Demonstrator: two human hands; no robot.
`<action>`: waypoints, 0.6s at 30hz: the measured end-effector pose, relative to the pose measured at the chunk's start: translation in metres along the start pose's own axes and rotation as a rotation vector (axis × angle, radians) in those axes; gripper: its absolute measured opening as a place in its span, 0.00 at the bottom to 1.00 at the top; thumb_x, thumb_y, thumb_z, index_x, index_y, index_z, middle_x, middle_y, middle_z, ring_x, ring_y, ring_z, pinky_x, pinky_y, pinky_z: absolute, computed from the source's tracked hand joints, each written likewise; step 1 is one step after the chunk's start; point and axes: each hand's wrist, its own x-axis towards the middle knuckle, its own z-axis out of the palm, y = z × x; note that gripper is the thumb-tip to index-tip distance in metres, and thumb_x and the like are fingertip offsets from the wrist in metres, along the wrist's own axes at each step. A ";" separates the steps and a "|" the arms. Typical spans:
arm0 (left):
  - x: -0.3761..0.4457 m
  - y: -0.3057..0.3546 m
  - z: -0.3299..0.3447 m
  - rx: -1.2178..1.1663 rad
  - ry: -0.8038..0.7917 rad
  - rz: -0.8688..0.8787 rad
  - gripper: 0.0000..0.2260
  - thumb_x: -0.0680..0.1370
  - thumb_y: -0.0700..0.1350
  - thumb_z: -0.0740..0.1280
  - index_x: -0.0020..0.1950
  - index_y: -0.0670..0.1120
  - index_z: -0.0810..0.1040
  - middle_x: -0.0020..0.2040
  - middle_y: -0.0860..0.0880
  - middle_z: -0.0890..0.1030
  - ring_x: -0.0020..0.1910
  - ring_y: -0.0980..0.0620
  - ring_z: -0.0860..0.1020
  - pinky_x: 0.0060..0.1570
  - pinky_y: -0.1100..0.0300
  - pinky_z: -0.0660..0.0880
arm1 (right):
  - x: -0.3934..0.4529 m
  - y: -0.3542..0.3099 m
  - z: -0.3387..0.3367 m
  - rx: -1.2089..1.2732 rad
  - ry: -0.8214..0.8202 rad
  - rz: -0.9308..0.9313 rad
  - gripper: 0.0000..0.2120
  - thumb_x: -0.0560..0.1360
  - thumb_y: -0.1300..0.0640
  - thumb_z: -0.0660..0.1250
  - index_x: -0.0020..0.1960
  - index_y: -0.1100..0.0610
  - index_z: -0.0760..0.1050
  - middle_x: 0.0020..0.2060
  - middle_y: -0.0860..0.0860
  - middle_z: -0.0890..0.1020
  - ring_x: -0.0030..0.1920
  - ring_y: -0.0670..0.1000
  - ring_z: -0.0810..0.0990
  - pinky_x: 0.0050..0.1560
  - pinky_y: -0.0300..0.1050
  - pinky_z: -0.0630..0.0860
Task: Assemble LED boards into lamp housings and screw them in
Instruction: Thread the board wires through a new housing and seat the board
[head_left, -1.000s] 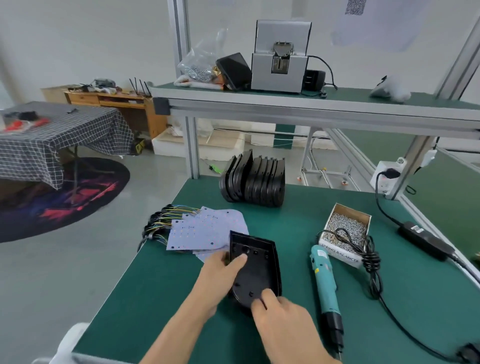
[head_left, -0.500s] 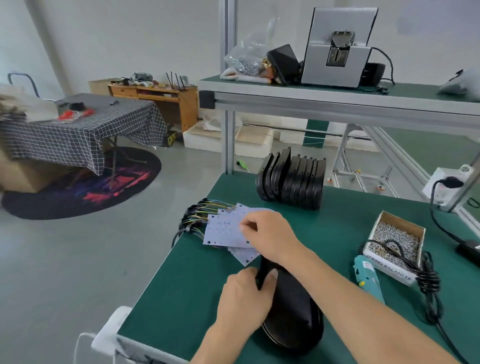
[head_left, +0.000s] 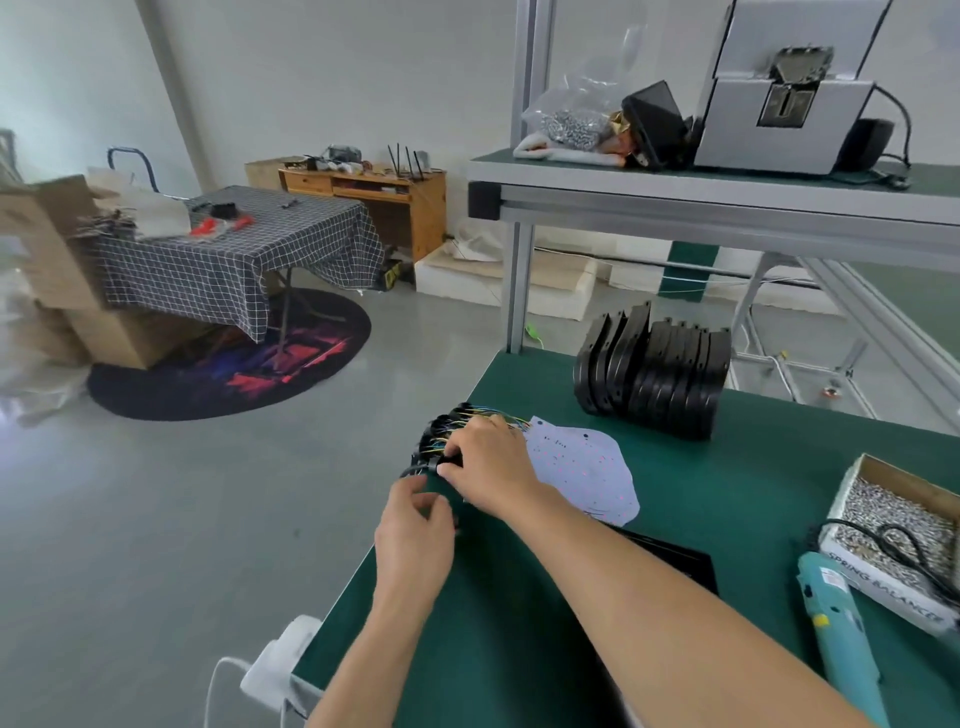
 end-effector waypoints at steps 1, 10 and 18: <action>0.004 0.001 0.001 -0.002 -0.023 0.006 0.14 0.81 0.43 0.62 0.64 0.58 0.72 0.48 0.58 0.83 0.40 0.57 0.85 0.51 0.49 0.83 | 0.001 0.001 -0.001 0.018 0.003 0.004 0.12 0.79 0.46 0.68 0.59 0.49 0.83 0.60 0.51 0.80 0.66 0.55 0.72 0.66 0.52 0.69; 0.032 0.010 0.008 0.099 -0.086 0.037 0.24 0.79 0.38 0.58 0.73 0.54 0.76 0.35 0.53 0.79 0.33 0.49 0.74 0.34 0.53 0.77 | 0.010 0.008 -0.013 -0.071 -0.040 -0.035 0.10 0.79 0.57 0.66 0.58 0.49 0.80 0.55 0.48 0.83 0.61 0.55 0.76 0.61 0.52 0.65; 0.041 0.000 0.008 0.062 -0.053 0.025 0.17 0.78 0.41 0.59 0.59 0.60 0.77 0.37 0.51 0.83 0.31 0.50 0.75 0.28 0.58 0.74 | 0.018 0.004 -0.004 -0.031 0.010 0.030 0.09 0.79 0.58 0.61 0.49 0.52 0.80 0.50 0.49 0.81 0.58 0.56 0.75 0.58 0.53 0.65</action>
